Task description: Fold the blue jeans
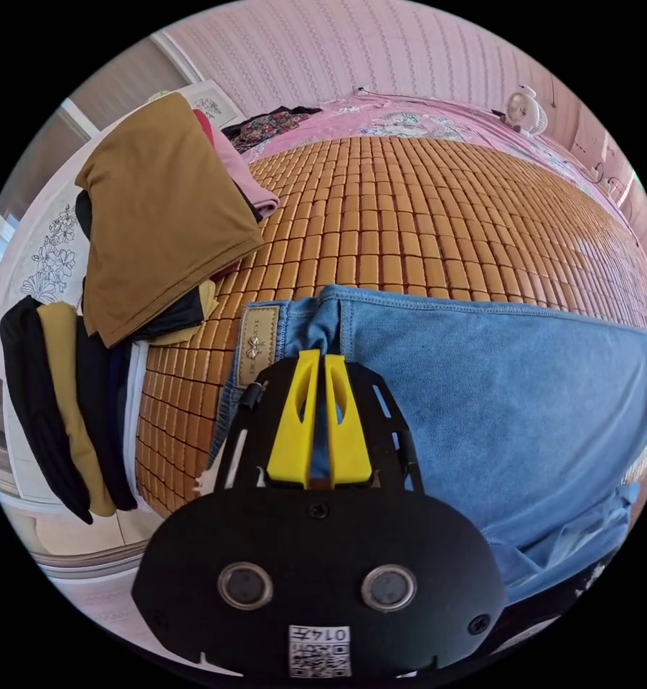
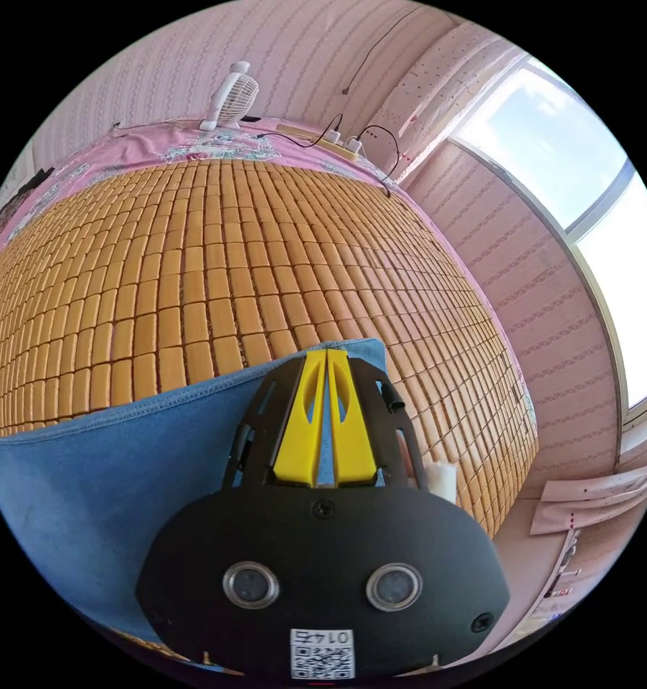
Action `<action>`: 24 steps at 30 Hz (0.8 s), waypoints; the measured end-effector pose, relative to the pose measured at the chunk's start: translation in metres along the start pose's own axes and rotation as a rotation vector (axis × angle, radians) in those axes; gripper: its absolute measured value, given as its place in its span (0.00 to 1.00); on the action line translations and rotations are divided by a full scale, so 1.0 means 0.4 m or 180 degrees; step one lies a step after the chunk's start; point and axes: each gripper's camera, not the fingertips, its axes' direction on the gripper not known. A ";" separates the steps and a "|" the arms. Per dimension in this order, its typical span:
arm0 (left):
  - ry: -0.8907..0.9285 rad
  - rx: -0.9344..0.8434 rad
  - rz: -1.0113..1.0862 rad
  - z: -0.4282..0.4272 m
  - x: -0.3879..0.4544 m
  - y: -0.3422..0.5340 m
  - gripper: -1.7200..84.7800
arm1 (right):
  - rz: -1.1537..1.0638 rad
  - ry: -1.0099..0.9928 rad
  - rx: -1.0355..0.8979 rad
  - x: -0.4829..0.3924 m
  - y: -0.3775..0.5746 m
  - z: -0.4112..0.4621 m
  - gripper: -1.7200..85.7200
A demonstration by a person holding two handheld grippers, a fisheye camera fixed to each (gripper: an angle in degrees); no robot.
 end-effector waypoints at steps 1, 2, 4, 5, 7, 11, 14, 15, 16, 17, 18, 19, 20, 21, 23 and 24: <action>0.0119 0.0024 -0.0061 -0.010 -0.016 -0.001 0.02 | 0.0058 -0.0030 -0.0011 -0.001 -0.007 0.003 0.02; 0.0179 0.0175 -0.0047 -0.032 -0.030 0.000 0.03 | 0.0056 -0.0023 -0.0013 -0.004 -0.009 0.004 0.02; 0.0040 0.0392 -0.0138 -0.062 -0.057 -0.002 0.07 | 0.0013 0.0081 0.0014 -0.023 -0.008 0.005 0.02; -0.0080 0.0427 -0.0226 -0.067 -0.080 -0.011 0.10 | -0.0002 0.0117 0.0016 -0.028 -0.008 0.005 0.02; -0.0109 0.0338 -0.0295 -0.044 -0.112 -0.030 0.13 | -0.0078 0.0283 0.0025 -0.051 -0.008 0.007 0.01; 0.0267 -0.0038 -0.0174 0.028 -0.149 -0.062 0.14 | -0.0189 0.0511 0.0031 -0.077 -0.007 0.011 0.01; 0.0533 -0.0319 -0.0389 0.040 -0.185 -0.087 0.12 | -0.0168 0.0472 0.0025 -0.065 -0.008 0.012 0.01; 0.0558 -0.0375 -0.0347 0.041 -0.188 -0.094 0.12 | -0.0145 0.0432 0.0019 -0.056 -0.011 0.013 0.01; 0.0487 -0.0426 -0.0189 0.040 -0.183 -0.107 0.12 | -0.0123 0.0389 0.0013 -0.047 -0.015 0.014 0.01; 0.0211 -0.0405 0.0032 0.034 -0.165 -0.119 0.12 | -0.0109 0.0360 0.0010 -0.042 -0.018 0.015 0.01; -0.0002 -0.0382 0.0127 0.031 -0.154 -0.124 0.11 | -0.0080 0.0282 0.0003 -0.030 -0.027 0.017 0.01; -0.0300 -0.0343 0.0301 0.032 -0.136 -0.133 0.11 | -0.0055 0.0180 0.0002 -0.018 -0.037 0.020 0.02; -0.0423 -0.0320 0.0333 0.039 -0.131 -0.140 0.11 | -0.0052 0.0133 0.0000 -0.013 -0.042 0.022 0.02; -0.0454 -0.0304 0.0306 0.043 -0.134 -0.144 0.11 | -0.0045 0.0086 -0.0015 -0.003 -0.055 0.027 0.02; -0.0461 -0.0263 0.0051 0.062 -0.159 -0.157 0.11 | -0.0049 0.0034 -0.0026 0.006 -0.073 0.036 0.02; -0.0446 -0.0269 -0.0011 0.067 -0.166 -0.161 0.11 | -0.0053 0.0050 -0.0022 0.011 -0.084 0.042 0.02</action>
